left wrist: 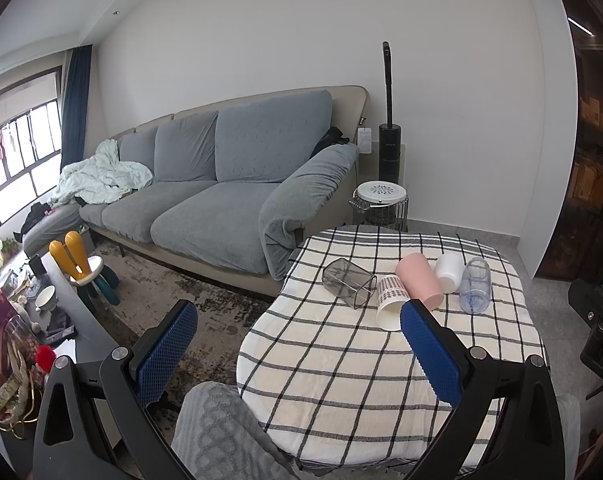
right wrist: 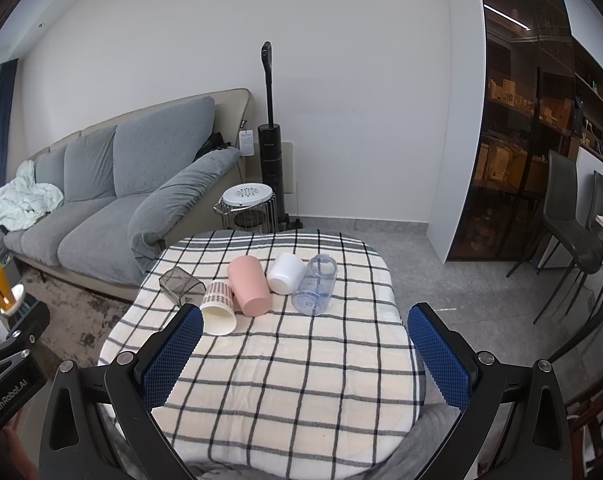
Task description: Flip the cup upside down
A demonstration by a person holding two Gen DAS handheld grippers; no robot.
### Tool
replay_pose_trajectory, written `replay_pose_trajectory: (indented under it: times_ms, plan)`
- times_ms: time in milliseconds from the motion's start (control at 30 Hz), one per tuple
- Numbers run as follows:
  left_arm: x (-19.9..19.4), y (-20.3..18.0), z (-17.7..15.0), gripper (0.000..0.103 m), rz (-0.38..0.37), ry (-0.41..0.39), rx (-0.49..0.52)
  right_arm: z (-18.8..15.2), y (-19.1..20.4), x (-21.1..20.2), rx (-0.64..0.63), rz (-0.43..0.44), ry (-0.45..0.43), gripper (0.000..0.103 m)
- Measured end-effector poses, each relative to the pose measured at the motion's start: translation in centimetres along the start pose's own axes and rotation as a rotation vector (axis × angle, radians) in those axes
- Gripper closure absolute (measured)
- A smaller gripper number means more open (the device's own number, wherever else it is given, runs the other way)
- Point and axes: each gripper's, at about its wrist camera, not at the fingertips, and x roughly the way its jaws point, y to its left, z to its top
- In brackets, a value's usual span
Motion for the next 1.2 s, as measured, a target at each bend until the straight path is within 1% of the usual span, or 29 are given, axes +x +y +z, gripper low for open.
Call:
replay_pose_trajectory:
  times_ms: [667, 800, 867, 1000, 1200]
  plan:
    - [0.0, 0.0, -0.2, 0.0, -0.003, 0.004, 0.001, 0.5, 0.1, 0.4, -0.001, -0.001, 0.004, 0.0]
    - [0.7, -0.2, -0.2, 0.0, -0.012, 0.018, 0.001, 0.1, -0.1, 0.5, -0.002, -0.003, 0.01, 0.0]
    - [1.4, -0.4, -0.2, 0.0, -0.014, 0.024, 0.005, -0.4, -0.1, 1.9, -0.001, -0.006, 0.018, 0.0]
    - [3.2, -0.8, 0.2, 0.0, -0.02, 0.043, 0.009, -0.1, 0.0, 3.2, -0.001, -0.01, 0.034, 0.0]
    - [7.4, -2.2, 1.6, 0.0, -0.008, 0.087, 0.019, 1.5, 0.1, 6.5, 0.005, -0.008, 0.089, 0.0]
